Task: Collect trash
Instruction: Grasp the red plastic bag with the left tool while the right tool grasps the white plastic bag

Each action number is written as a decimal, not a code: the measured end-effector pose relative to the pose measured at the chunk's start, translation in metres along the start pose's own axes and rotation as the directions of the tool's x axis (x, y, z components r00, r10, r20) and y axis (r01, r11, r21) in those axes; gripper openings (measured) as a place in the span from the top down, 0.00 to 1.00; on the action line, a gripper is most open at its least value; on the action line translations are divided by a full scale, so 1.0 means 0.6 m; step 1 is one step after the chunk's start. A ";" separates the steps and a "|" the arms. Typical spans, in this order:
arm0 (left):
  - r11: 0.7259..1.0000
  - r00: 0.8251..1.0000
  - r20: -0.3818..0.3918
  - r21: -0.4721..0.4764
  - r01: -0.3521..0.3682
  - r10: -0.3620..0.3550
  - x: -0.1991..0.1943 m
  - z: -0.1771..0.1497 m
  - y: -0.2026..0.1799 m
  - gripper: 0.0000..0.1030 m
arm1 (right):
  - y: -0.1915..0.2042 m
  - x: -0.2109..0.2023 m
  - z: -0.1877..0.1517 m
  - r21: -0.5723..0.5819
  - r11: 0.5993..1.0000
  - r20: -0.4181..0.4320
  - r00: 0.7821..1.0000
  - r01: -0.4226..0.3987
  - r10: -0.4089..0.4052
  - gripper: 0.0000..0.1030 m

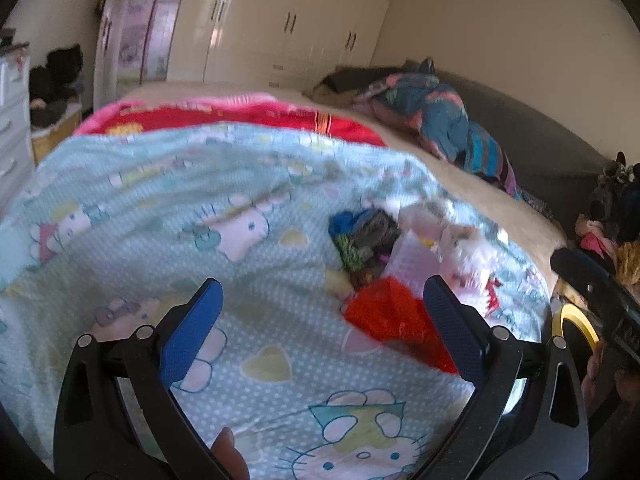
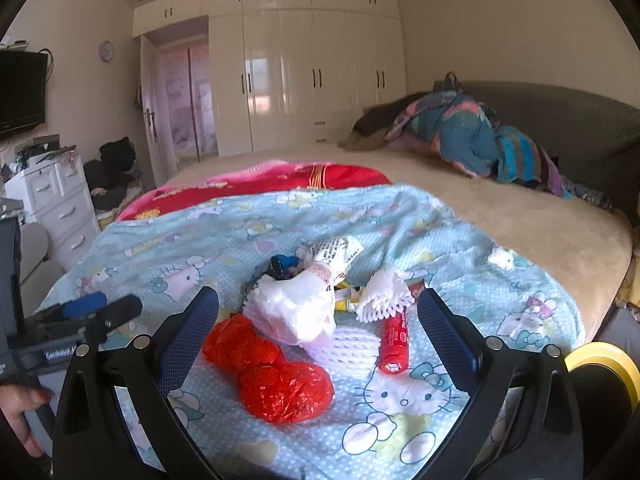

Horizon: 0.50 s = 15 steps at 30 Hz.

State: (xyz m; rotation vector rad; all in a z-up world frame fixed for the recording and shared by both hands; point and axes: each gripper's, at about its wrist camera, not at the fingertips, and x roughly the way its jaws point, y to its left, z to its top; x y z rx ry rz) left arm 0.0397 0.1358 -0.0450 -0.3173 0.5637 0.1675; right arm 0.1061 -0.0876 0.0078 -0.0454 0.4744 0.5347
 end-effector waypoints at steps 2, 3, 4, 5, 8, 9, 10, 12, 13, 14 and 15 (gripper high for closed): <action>1.000 0.999 -0.045 -0.001 0.024 -0.024 0.020 -0.007 -0.002 0.10 | -0.003 0.018 0.005 0.000 1.000 -0.023 1.000 -0.009 0.009 0.06; 0.999 0.998 -0.054 0.000 0.035 -0.035 0.026 -0.010 -0.004 0.10 | -0.004 0.028 0.009 0.001 1.000 -0.040 0.999 -0.014 0.014 0.06; 0.999 0.996 -0.070 0.004 0.050 -0.050 0.034 -0.015 -0.008 0.10 | -0.004 0.037 0.012 0.003 1.000 -0.053 0.998 -0.019 0.019 0.06; 0.998 0.995 -0.080 0.007 0.062 -0.062 0.039 -0.017 -0.012 0.10 | -0.005 0.044 0.014 0.005 1.000 -0.062 0.998 -0.021 0.021 0.07; 0.992 0.987 -0.112 0.024 0.123 -0.119 0.054 -0.027 -0.029 0.12 | -0.009 0.072 0.018 0.021 0.999 -0.109 0.993 -0.038 0.040 0.13; 0.990 0.984 -0.122 0.026 0.136 -0.132 0.059 -0.029 -0.034 0.14 | -0.011 0.083 0.018 0.036 0.998 -0.127 0.991 -0.044 0.048 0.15; 0.988 0.979 -0.137 0.025 0.153 -0.148 0.067 -0.032 -0.040 0.14 | -0.012 0.092 0.019 0.044 0.998 -0.142 0.988 -0.047 0.053 0.16; 0.984 0.972 -0.157 0.015 0.177 -0.172 0.078 -0.034 -0.046 0.16 | -0.010 0.109 0.018 0.056 0.997 -0.173 0.983 -0.053 0.062 0.18; 0.983 0.970 -0.163 0.011 0.185 -0.181 0.082 -0.033 -0.048 0.16 | -0.009 0.118 0.018 0.064 0.996 -0.190 0.979 -0.063 0.074 0.20; 0.979 0.963 -0.177 0.003 0.206 -0.202 0.091 -0.033 -0.051 0.16 | -0.009 0.124 0.018 0.070 0.995 -0.201 0.976 -0.071 0.084 0.21; 0.977 0.960 -0.184 -0.003 0.214 -0.211 0.096 -0.034 -0.052 0.16 | -0.007 0.129 0.018 0.075 0.994 -0.212 0.973 -0.077 0.091 0.21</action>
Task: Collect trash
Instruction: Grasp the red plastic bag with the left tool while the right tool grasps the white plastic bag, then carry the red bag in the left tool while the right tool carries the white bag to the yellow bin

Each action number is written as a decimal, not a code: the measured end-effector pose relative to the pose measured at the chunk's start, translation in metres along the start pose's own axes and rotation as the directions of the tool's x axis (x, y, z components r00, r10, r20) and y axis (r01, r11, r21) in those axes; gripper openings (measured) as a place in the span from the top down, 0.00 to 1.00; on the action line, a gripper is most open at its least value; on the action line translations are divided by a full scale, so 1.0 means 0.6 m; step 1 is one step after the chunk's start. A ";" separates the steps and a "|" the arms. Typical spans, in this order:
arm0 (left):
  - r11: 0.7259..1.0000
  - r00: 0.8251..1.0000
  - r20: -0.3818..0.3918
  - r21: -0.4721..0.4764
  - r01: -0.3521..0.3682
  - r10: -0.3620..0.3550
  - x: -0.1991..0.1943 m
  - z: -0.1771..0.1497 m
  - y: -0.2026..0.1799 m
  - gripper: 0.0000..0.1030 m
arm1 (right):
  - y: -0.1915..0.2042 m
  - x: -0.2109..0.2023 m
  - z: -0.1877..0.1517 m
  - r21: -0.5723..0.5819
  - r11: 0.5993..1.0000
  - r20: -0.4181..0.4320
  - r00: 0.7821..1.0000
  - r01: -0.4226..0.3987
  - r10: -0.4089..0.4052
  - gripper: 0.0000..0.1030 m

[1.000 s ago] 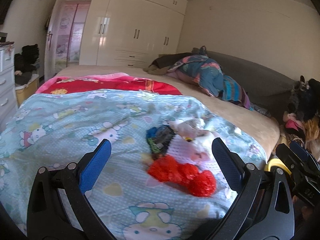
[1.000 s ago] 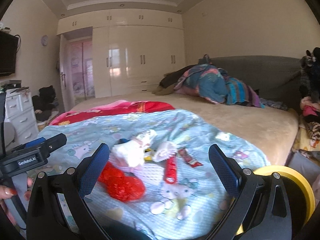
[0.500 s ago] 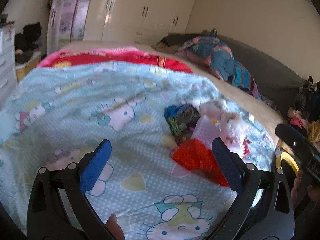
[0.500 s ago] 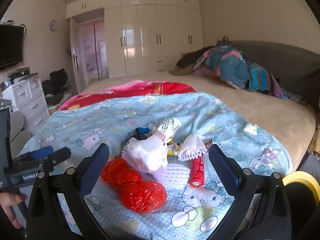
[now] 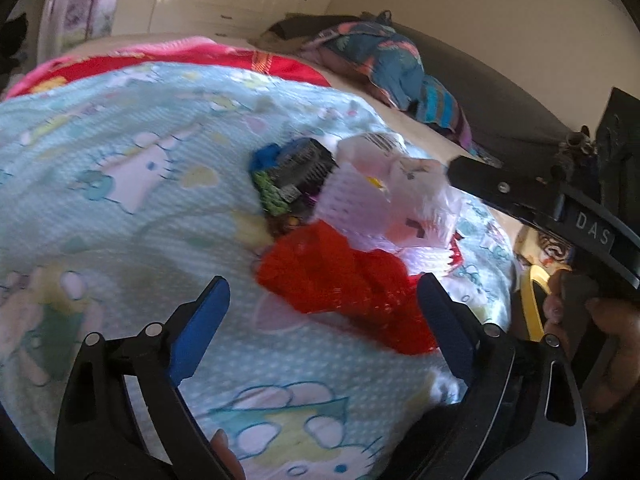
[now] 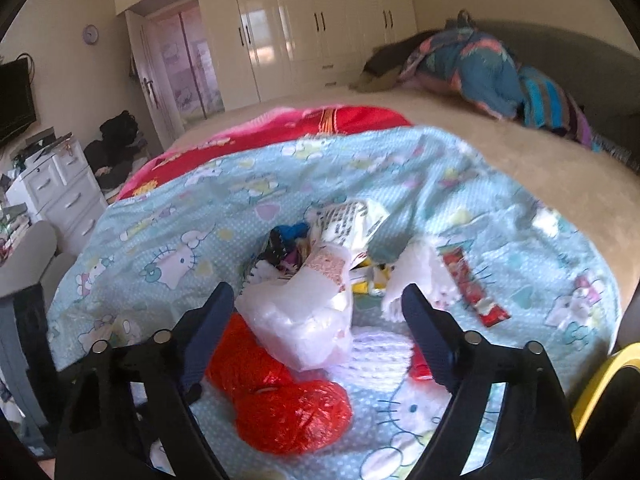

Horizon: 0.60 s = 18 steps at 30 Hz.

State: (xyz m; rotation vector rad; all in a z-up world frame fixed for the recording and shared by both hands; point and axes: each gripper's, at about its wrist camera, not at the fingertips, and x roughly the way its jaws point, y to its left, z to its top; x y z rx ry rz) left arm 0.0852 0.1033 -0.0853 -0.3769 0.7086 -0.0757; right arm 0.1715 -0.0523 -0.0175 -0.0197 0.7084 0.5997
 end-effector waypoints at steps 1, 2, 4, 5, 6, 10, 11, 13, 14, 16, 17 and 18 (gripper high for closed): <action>1.000 1.000 -0.010 -0.006 0.011 -0.011 0.007 0.000 0.000 0.16 | 0.000 0.007 0.001 0.005 1.000 -0.014 1.000 -0.005 0.005 0.22; 1.000 1.000 -0.022 -0.017 0.022 -0.022 0.015 0.001 0.002 0.16 | -0.001 0.014 0.001 0.013 1.000 -0.028 1.000 -0.012 0.012 0.23; 0.998 0.999 -0.043 -0.051 0.031 -0.033 0.027 0.001 0.008 0.18 | -0.002 0.025 0.001 0.026 0.999 -0.047 0.999 -0.020 0.021 0.27; 0.996 0.998 -0.053 -0.079 0.035 -0.039 0.035 0.000 0.013 0.23 | -0.002 0.030 0.001 0.030 0.999 -0.055 0.998 -0.022 0.023 0.29; 0.996 0.998 -0.057 -0.088 0.032 -0.037 0.037 0.002 0.017 0.29 | -0.003 0.036 0.000 0.034 0.999 -0.067 0.997 -0.028 0.030 0.31; 0.993 0.997 -0.054 -0.108 0.045 -0.051 0.039 -0.003 0.020 0.40 | -0.002 0.047 -0.005 0.042 0.997 -0.091 0.994 -0.062 0.066 0.46; 0.993 0.997 -0.055 -0.107 0.050 -0.056 0.038 -0.004 0.019 0.44 | -0.002 0.047 -0.006 0.043 0.997 -0.092 0.993 -0.070 0.074 0.49; 0.992 0.996 -0.056 -0.106 0.065 -0.071 0.038 -0.005 0.016 0.52 | -0.003 0.046 -0.007 0.046 0.996 -0.091 0.993 -0.077 0.081 0.54; 0.992 0.995 -0.058 -0.108 0.071 -0.078 0.038 -0.006 0.015 0.57 | -0.004 0.044 -0.007 0.049 0.996 -0.091 0.992 -0.078 0.082 0.55; 0.991 0.994 -0.063 -0.109 0.082 -0.089 0.040 -0.008 0.012 0.63 | -0.004 0.041 -0.010 0.051 0.995 -0.091 0.992 -0.087 0.092 0.57; 0.990 0.993 -0.067 -0.110 0.086 -0.093 0.042 -0.008 0.011 0.69 | -0.003 0.039 -0.008 0.051 0.995 -0.090 0.991 -0.090 0.094 0.58; 0.990 0.993 -0.070 -0.110 0.087 -0.095 0.046 -0.007 0.009 0.74 | -0.003 0.037 -0.008 0.051 0.994 -0.087 0.992 -0.093 0.097 0.58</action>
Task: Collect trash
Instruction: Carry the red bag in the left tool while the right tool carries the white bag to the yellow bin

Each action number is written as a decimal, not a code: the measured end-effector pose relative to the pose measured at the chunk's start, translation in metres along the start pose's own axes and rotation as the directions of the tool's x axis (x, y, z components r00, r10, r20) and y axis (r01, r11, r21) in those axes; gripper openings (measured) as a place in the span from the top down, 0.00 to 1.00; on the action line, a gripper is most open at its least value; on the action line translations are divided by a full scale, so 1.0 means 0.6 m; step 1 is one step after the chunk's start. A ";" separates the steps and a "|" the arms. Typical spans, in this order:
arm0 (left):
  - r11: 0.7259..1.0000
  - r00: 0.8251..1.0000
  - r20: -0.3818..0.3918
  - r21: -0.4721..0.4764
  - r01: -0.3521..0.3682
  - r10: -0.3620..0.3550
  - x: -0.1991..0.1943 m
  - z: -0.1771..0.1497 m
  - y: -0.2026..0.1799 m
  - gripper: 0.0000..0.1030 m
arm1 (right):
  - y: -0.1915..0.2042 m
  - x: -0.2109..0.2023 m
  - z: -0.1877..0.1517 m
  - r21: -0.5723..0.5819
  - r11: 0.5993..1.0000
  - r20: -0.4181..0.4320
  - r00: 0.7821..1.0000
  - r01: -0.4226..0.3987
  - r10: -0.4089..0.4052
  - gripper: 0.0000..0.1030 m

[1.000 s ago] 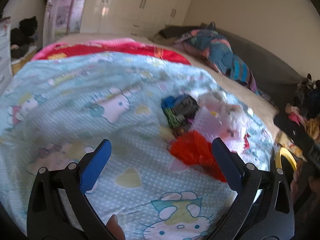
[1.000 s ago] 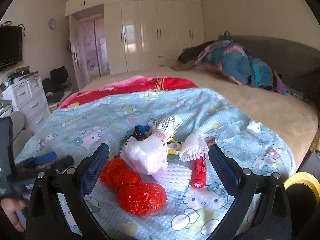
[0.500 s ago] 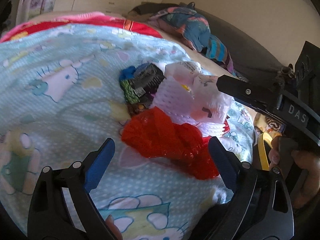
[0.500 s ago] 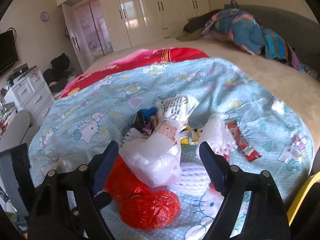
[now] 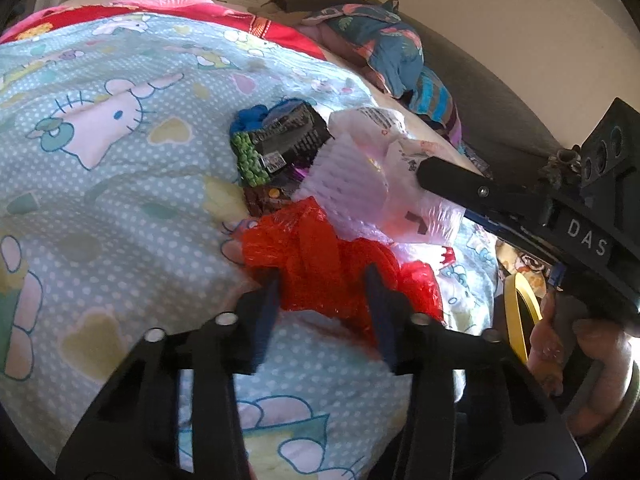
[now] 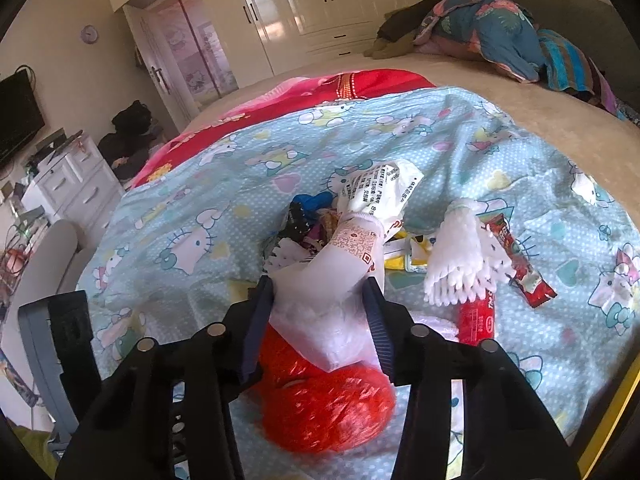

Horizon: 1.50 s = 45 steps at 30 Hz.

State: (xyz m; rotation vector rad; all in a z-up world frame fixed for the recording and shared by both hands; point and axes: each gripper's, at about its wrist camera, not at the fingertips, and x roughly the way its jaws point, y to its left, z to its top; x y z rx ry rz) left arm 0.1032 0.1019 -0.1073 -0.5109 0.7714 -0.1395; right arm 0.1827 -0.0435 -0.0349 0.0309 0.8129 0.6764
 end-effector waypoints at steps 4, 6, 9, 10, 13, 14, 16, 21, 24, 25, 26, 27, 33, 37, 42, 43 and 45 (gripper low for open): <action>1.000 1.000 -0.001 0.012 0.016 -0.016 -0.004 -0.005 -0.004 0.92 | 0.006 -0.018 -0.004 -0.007 1.000 0.026 0.999 -0.020 0.020 0.63; 1.000 1.000 0.004 0.017 0.025 -0.025 -0.010 -0.007 -0.006 0.95 | 0.009 -0.027 -0.006 -0.013 1.000 0.039 0.999 -0.028 0.028 0.65; 0.999 0.999 0.022 0.025 0.037 -0.037 -0.028 -0.007 -0.010 0.97 | 0.016 -0.046 -0.012 -0.024 0.999 0.072 0.997 -0.030 0.032 0.67; 0.999 0.999 0.025 0.024 0.040 -0.041 -0.033 -0.006 -0.011 0.97 | 0.017 -0.055 -0.015 -0.024 0.999 0.087 0.996 -0.035 0.037 0.67; 0.998 0.997 0.051 0.045 0.047 -0.050 -0.057 -0.005 -0.018 0.97 | 0.018 -0.074 -0.019 -0.013 0.998 0.117 0.992 -0.054 0.055 0.67; 0.998 0.997 0.058 0.051 0.048 -0.051 -0.063 -0.004 -0.020 0.97 | 0.018 -0.081 -0.021 -0.008 0.998 0.129 0.990 -0.060 0.061 0.67; 0.996 0.995 0.078 0.066 0.052 -0.057 -0.080 -0.002 -0.027 0.97 | 0.018 -0.093 -0.025 -0.004 0.998 0.143 0.987 -0.070 0.069 0.67; 0.992 0.990 0.118 0.106 0.069 -0.081 -0.111 0.005 -0.052 0.97 | 0.012 -0.121 -0.033 0.019 0.997 0.176 0.982 -0.071 0.067 0.67; 0.987 0.985 0.140 0.135 0.085 -0.103 -0.126 0.009 -0.068 0.97 | 0.005 -0.147 -0.035 0.020 0.998 0.210 0.976 -0.067 0.062 0.67; 0.986 0.983 0.144 0.141 0.091 -0.111 -0.130 0.011 -0.073 0.97 | 0.003 -0.155 -0.035 0.019 0.998 0.221 0.973 -0.064 0.058 0.67; 0.985 0.982 0.148 0.147 0.094 -0.116 -0.133 0.012 -0.078 0.97 | 0.003 -0.161 -0.034 0.018 0.998 0.231 0.971 -0.063 0.057 0.67; 0.983 0.981 0.153 0.155 0.094 -0.118 -0.136 0.011 -0.085 0.97 | 0.001 -0.167 -0.034 0.017 0.998 0.239 0.969 -0.063 0.058 0.67; 0.975 0.976 0.164 0.193 0.108 -0.141 -0.148 0.012 -0.108 0.97 | -0.021 -0.212 -0.038 0.025 0.999 0.282 0.959 -0.031 0.023 0.68; 0.971 0.974 0.171 0.208 0.113 -0.150 -0.152 0.012 -0.121 0.97 | -0.042 -0.235 -0.046 0.044 0.999 0.299 0.954 -0.005 -0.008 0.68; 0.969 0.971 0.179 0.220 0.116 -0.157 -0.154 0.014 -0.134 0.97 | -0.074 -0.266 -0.058 0.086 0.996 0.323 0.945 0.021 -0.048 0.68; 0.968 0.971 0.180 0.223 0.116 -0.157 -0.155 0.015 -0.135 0.97 | -0.078 -0.271 -0.060 0.093 0.995 0.326 0.944 0.025 -0.054 0.68; 0.968 0.970 0.183 0.223 0.118 -0.160 -0.155 0.018 -0.140 0.97 | -0.091 -0.281 -0.064 0.110 0.993 0.332 0.941 0.036 -0.071 0.68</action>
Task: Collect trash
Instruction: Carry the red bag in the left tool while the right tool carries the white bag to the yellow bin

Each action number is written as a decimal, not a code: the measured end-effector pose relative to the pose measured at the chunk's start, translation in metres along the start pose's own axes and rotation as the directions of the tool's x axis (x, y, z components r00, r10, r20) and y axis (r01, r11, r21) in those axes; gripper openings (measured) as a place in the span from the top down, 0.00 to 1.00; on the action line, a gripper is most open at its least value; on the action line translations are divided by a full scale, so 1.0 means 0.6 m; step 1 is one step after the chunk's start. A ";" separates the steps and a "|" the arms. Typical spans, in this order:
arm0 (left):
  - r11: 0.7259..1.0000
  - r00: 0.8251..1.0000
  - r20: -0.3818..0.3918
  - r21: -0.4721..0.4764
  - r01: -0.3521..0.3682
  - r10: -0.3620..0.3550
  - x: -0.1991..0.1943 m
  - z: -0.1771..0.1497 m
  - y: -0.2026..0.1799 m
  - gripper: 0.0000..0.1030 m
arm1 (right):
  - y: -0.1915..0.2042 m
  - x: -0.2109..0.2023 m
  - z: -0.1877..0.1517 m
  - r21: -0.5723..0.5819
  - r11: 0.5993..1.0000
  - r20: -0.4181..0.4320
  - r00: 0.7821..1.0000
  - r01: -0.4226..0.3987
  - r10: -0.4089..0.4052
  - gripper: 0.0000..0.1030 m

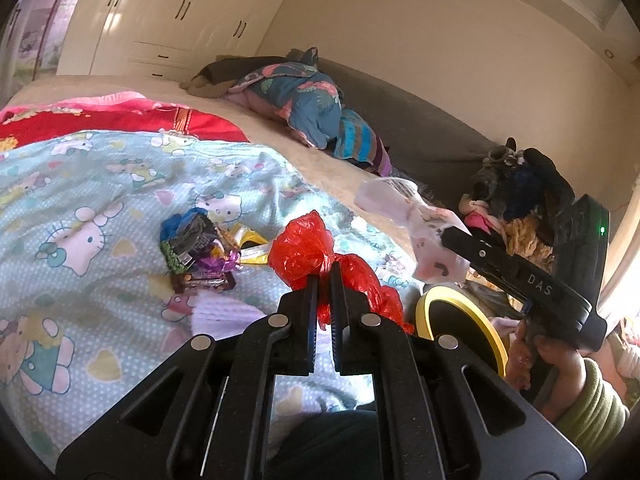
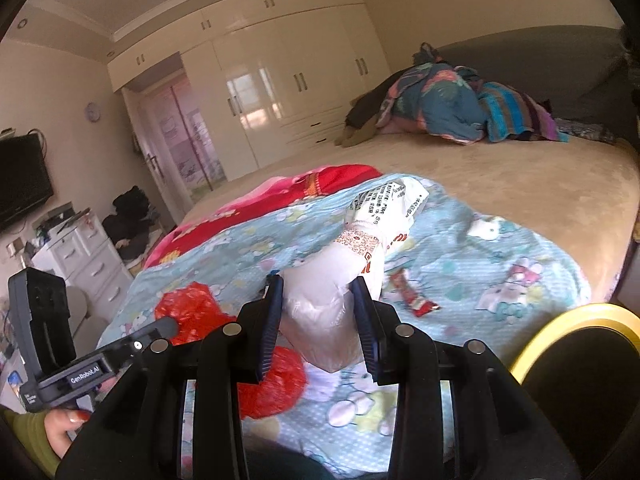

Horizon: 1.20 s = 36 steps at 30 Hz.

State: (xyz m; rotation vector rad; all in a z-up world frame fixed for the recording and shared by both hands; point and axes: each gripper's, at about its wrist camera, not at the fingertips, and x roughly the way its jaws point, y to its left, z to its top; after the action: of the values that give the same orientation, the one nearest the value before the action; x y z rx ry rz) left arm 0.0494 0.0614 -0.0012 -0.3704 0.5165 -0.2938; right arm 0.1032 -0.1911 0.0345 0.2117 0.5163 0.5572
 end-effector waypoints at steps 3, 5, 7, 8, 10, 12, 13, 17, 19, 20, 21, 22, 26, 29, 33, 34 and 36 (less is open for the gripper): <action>1.000 1.000 0.006 0.007 0.004 -0.004 0.001 0.004 -0.008 0.97 | -0.017 -0.015 -0.002 0.020 0.999 0.009 1.000 0.024 -0.025 0.68; 1.000 1.000 0.006 0.011 0.013 -0.013 0.003 0.007 -0.015 0.97 | -0.026 -0.025 -0.004 0.027 0.999 0.012 0.999 0.041 -0.042 0.68; 0.999 1.000 0.001 0.026 0.022 -0.022 0.008 0.006 -0.027 0.97 | -0.037 -0.035 -0.009 0.031 0.997 0.017 0.998 0.065 -0.065 0.68; 0.999 1.000 -0.003 0.028 0.028 -0.028 0.011 0.005 -0.031 0.97 | -0.040 -0.039 -0.011 0.034 0.997 0.017 0.997 0.072 -0.072 0.68; 0.998 0.999 -0.021 0.029 0.048 -0.047 0.020 0.000 -0.041 0.97 | -0.050 -0.049 -0.016 0.046 0.995 0.016 0.996 0.092 -0.092 0.68; 0.998 0.997 -0.043 0.027 0.061 -0.060 0.030 -0.005 -0.049 0.97 | -0.059 -0.060 -0.021 0.054 0.991 0.017 0.993 0.119 -0.120 0.68; 0.997 0.996 -0.057 0.028 0.072 -0.070 0.037 -0.009 -0.056 0.97 | -0.064 -0.064 -0.022 0.058 0.990 0.018 0.992 0.127 -0.128 0.68; 0.993 0.992 -0.086 0.057 0.102 -0.097 0.053 -0.021 -0.086 0.97 | -0.088 -0.085 -0.026 0.083 0.983 0.021 0.986 0.164 -0.166 0.68; 0.990 0.989 -0.100 0.076 0.117 -0.109 0.060 -0.026 -0.102 0.97 | -0.099 -0.095 -0.029 0.093 0.979 0.021 0.982 0.184 -0.187 0.68; 0.989 0.988 -0.104 0.084 0.122 -0.113 0.063 -0.028 -0.107 0.97 | -0.104 -0.099 -0.029 0.098 0.976 0.022 0.980 0.193 -0.196 0.68; 0.987 0.987 -0.109 0.095 0.129 -0.118 0.066 -0.030 -0.115 0.97 | -0.108 -0.104 -0.032 0.104 0.974 0.022 0.979 0.202 -0.205 0.68; 0.986 0.986 -0.113 0.102 0.133 -0.122 0.067 -0.033 -0.121 0.97 | -0.115 -0.111 -0.034 0.114 0.970 0.020 0.976 0.213 -0.217 0.68; 0.979 0.981 -0.135 0.132 0.154 -0.136 0.083 -0.041 -0.147 0.97 | -0.133 -0.129 -0.036 0.140 0.959 0.012 0.968 0.249 -0.253 0.68; 0.973 0.978 -0.145 0.155 0.171 -0.149 0.091 -0.046 -0.168 0.97 | -0.147 -0.146 -0.042 0.148 0.949 0.003 0.959 0.279 -0.282 0.68; 0.963 0.973 -0.159 0.186 0.196 -0.167 0.105 -0.051 -0.195 0.97 | -0.170 -0.165 -0.051 0.184 0.931 -0.014 0.948 0.316 -0.319 0.68; 0.961 0.972 -0.160 0.192 0.200 -0.170 0.107 -0.051 -0.200 0.97 | -0.176 -0.168 -0.052 0.191 0.928 -0.019 0.947 0.319 -0.322 0.68; 0.955 0.970 -0.167 0.209 0.212 -0.178 0.112 -0.054 -0.215 0.97 | -0.184 -0.172 -0.053 0.199 0.924 -0.029 0.944 0.327 -0.328 0.68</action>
State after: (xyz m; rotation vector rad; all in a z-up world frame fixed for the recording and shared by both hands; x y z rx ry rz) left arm 0.0650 -0.0867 -0.0021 -0.1790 0.5848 -0.5699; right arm 0.0612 -0.3381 0.0137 0.3119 0.5903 0.1763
